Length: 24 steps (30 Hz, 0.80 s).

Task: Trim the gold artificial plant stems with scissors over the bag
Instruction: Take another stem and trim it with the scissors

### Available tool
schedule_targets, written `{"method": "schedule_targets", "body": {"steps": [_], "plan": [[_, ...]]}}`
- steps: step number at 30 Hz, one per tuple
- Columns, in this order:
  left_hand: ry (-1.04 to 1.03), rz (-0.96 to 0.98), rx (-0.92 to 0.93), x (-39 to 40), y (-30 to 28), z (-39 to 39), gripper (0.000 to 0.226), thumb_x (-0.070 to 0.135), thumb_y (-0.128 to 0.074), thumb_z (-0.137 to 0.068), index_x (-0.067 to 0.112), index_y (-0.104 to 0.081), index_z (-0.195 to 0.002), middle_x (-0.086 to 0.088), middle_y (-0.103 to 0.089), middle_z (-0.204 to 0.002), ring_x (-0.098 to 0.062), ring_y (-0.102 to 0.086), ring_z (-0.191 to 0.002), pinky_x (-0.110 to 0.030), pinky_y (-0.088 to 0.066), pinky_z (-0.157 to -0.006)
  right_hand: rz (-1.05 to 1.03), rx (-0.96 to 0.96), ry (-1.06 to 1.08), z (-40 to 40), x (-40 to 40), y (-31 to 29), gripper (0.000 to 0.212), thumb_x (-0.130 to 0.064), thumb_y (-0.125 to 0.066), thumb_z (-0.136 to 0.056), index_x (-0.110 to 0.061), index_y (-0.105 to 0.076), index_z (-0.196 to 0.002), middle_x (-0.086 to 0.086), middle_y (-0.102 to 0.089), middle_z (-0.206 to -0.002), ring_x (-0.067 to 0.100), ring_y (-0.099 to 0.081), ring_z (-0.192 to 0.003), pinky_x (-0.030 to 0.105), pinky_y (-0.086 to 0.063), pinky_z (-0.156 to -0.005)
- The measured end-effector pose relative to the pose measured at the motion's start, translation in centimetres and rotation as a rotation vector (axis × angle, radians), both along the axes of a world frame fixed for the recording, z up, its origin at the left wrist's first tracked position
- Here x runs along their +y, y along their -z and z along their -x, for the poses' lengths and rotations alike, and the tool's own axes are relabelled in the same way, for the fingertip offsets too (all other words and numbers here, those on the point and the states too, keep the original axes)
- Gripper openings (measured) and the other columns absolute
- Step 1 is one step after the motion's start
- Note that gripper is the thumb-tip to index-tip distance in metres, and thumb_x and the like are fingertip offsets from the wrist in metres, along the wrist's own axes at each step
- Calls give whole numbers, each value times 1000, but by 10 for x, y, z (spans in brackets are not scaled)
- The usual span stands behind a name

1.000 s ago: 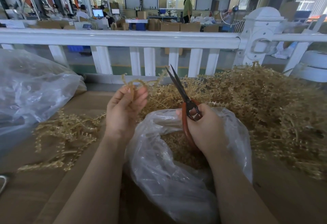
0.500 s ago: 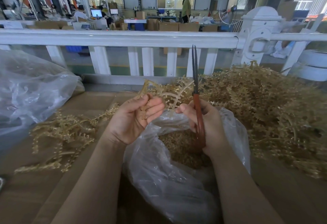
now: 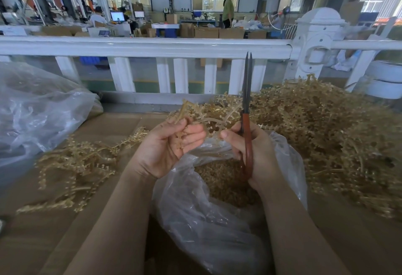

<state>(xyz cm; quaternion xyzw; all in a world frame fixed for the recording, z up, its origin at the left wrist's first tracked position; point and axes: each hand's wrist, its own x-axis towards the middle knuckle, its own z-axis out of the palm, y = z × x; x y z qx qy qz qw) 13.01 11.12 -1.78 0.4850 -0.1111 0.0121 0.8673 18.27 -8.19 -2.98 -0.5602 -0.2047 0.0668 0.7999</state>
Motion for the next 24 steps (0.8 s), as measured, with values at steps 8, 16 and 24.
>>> {"method": "schedule_targets", "body": {"steps": [8,16,24], "plan": [[-28,-53,98,0,-3,3,42,31,-81,-61,13,-63,-94,-4,-63,-90,-18,-64,-81,-32,-58,-74,-35,23,7,0,1,-1,27,-19,-82,-66,-16,-61,-82,7,-64,-76,1,-56,-50,11,-45,-51],[-114,-288,208,-19,-4,-2,52,26,-86,-57,0,-64,-96,-14,-77,-96,-23,-75,-91,-28,-59,-70,-2,-46,0,-2,1,3,19,0,-75,-84,-13,-61,-84,-12,-58,-57,-1,-56,-49,12,-46,-51],[-53,-365,258,-22,-1,-2,19,6,-81,-67,10,-75,-85,-1,-69,-66,-12,-65,-61,-30,-59,-78,59,-100,22,-4,2,6,20,-1,-75,-85,-16,-61,-83,-13,-56,-57,-1,-53,-51,11,-45,-54]]}}
